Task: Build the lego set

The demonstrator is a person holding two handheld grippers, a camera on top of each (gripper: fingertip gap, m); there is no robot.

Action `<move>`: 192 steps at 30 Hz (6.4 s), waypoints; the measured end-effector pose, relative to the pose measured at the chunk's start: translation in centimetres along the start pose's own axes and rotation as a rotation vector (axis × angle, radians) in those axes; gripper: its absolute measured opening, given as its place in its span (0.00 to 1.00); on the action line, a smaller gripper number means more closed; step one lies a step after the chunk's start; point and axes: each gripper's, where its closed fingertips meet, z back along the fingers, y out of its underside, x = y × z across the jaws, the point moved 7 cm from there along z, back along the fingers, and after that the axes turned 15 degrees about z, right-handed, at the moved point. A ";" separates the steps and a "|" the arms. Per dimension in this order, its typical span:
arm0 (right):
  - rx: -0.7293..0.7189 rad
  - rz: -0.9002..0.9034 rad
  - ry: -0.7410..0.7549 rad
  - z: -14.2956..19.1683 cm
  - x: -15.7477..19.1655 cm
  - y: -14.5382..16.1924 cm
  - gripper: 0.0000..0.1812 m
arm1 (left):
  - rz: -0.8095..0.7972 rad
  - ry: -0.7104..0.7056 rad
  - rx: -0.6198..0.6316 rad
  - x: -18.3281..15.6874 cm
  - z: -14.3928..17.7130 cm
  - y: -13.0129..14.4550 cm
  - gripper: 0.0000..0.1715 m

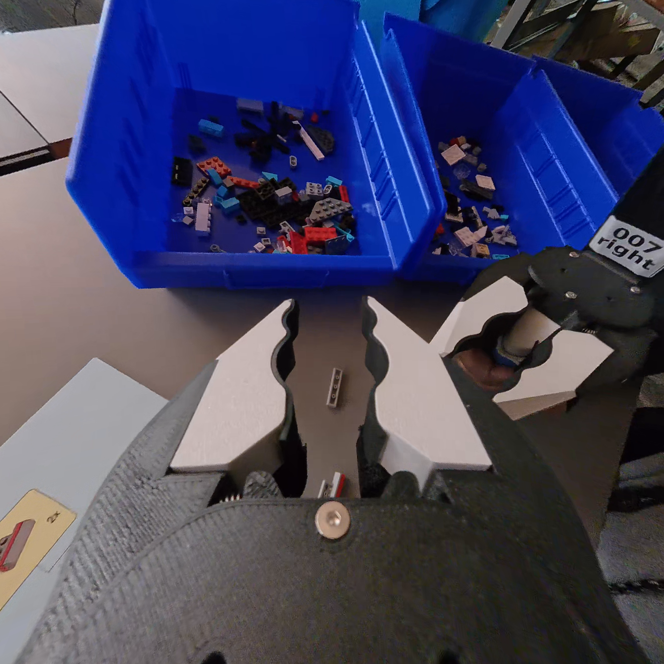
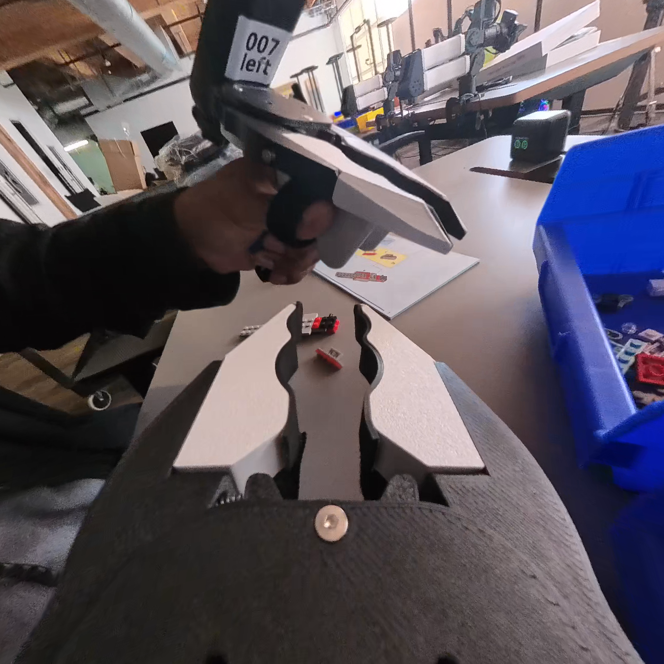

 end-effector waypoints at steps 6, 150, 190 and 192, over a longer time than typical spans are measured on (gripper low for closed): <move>-0.007 -0.001 0.007 0.1 -0.1 0.0 0.17 | -0.009 0.020 0.013 -0.3 -1.3 -0.1 0.20; -0.051 -0.044 0.010 0.8 0.1 -0.1 0.15 | -0.478 0.072 0.523 1.7 -9.1 -8.7 0.28; -0.057 -0.077 -0.001 1.0 0.0 0.0 0.15 | -0.434 -0.047 0.621 3.4 -13.7 -7.4 0.22; -0.057 -0.076 -0.001 1.0 -0.1 0.0 0.15 | -0.412 -0.017 0.596 3.1 -13.3 -7.5 0.23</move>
